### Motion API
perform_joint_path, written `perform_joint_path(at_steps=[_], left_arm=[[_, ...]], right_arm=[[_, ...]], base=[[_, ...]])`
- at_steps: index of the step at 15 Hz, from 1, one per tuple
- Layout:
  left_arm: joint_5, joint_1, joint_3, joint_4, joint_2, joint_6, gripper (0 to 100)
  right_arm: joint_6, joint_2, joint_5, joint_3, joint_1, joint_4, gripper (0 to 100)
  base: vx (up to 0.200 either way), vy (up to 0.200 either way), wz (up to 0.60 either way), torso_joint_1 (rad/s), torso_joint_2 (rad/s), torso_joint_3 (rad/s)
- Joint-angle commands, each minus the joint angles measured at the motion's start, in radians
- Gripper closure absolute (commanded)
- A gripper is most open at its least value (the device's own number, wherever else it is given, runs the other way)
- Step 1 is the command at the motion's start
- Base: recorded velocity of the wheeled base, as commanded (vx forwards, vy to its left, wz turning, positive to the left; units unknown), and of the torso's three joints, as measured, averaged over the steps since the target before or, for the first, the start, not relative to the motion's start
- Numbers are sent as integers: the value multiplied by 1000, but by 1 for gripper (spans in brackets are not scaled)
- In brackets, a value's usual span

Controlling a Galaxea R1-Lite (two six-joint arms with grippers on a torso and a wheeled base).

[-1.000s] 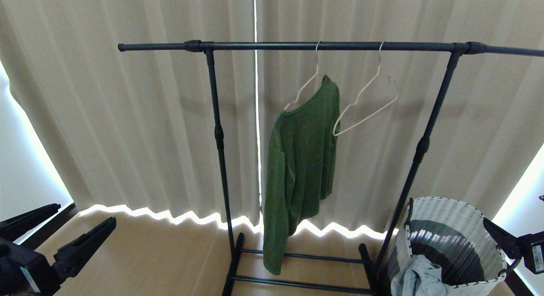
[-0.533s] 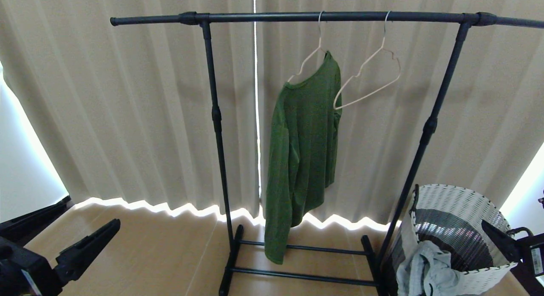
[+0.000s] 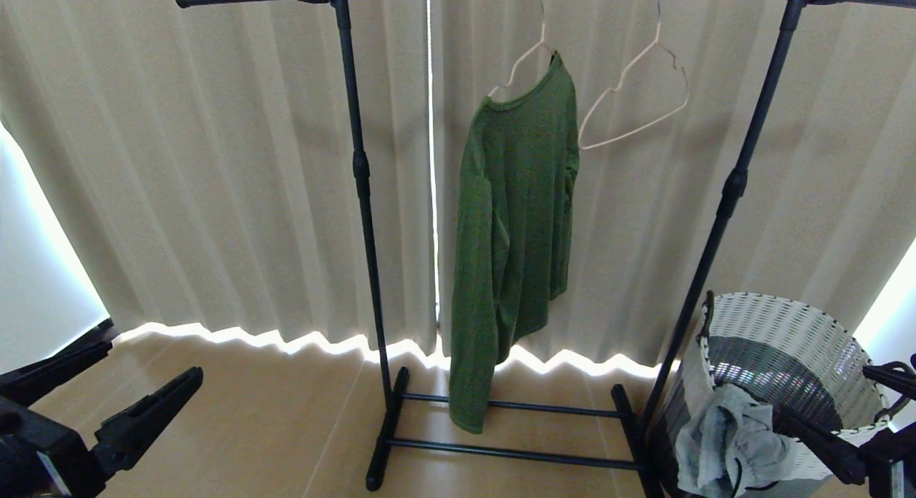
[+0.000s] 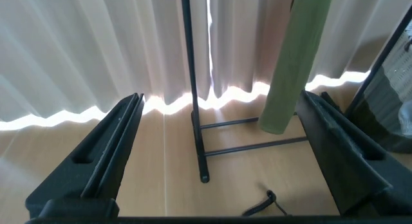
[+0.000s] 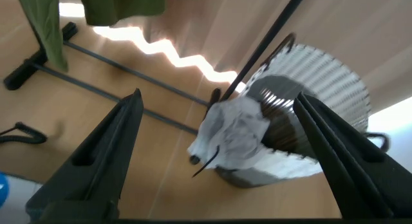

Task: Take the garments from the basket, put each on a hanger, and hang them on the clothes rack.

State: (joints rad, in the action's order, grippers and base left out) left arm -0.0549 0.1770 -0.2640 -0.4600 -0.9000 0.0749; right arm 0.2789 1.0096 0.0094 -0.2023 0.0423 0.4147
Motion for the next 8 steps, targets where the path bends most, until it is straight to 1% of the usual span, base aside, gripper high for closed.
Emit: perform_joint_path(at_steps=[1, 3, 4, 5, 7, 8], left_arm=[[0, -2, 2, 0, -2, 0, 0], [0, -4, 3, 0, 0, -1, 0], [3, -19, 3, 0, 0, -4, 0], [3, -31, 5, -2, 1, -6, 0], [1, -114, 6, -3, 19, -4, 0], [1, -137, 19, -3, 24, -1, 0]], right_arm=[[-12, -11, 3, 23, -2, -1, 0], [-52, -6, 4, 32, -2, -2, 0], [-103, -3, 4, 54, -2, -2, 0], [-124, -3, 0, 67, -4, -2, 0], [-136, -3, -8, 63, -39, -1, 0], [-136, -5, -9, 63, -50, -2, 0]], base=[[0, 0, 0, 0, 0, 0], [0, 0, 0, 0, 0, 0], [0, 0, 0, 0, 0, 0], [0, 0, 0, 0, 0, 0], [0, 0, 0, 0, 0, 0], [0, 0, 0, 0, 0, 0]])
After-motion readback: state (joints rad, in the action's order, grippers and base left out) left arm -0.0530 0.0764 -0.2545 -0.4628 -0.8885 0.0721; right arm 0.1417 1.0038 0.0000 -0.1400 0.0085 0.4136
